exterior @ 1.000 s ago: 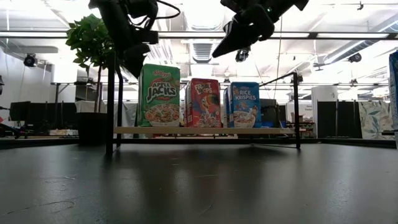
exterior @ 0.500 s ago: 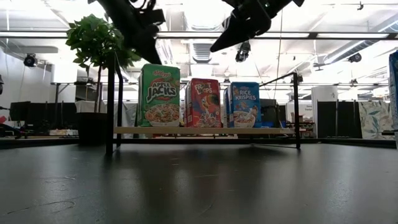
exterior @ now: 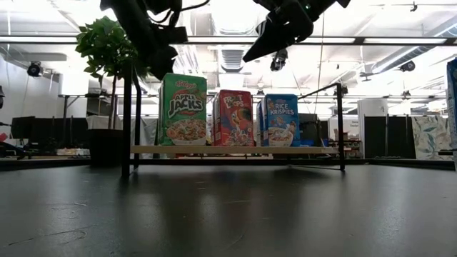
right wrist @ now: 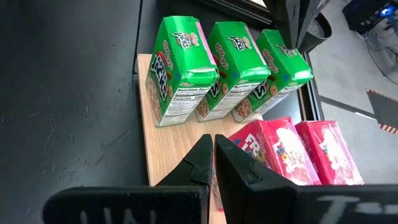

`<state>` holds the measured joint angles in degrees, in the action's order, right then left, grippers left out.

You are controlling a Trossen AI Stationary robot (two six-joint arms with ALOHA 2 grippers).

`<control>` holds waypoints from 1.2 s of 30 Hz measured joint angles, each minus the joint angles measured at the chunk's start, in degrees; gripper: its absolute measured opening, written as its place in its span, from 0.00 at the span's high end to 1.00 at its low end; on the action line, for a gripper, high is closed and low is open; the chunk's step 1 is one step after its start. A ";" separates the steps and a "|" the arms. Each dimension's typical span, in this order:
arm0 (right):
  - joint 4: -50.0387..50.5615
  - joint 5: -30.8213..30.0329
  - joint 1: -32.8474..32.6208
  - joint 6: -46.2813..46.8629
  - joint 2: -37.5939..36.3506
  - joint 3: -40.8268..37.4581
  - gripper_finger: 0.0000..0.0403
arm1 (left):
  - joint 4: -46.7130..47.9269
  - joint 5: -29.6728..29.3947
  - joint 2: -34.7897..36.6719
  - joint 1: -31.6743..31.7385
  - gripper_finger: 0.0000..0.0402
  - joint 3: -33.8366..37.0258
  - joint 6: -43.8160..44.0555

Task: Stack cereal on shelf
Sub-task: Adjust the green cereal box on the shelf, then align the blue cereal box with the other blue cereal box on the shelf

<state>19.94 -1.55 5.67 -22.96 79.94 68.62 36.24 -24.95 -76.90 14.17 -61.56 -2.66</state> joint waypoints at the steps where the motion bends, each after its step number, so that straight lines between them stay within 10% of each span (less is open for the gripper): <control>1: 0.01 0.00 0.00 0.00 0.00 0.00 0.98 | 0.50 -0.02 0.02 0.00 1.00 -0.02 0.18; 36: 3.19 0.00 -0.02 0.51 -0.30 -0.02 0.98 | 1.89 0.46 2.92 -7.23 1.00 -1.60 3.87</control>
<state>23.13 -1.55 5.65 -22.45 79.64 68.60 38.13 -24.49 -73.97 6.94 -63.16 1.22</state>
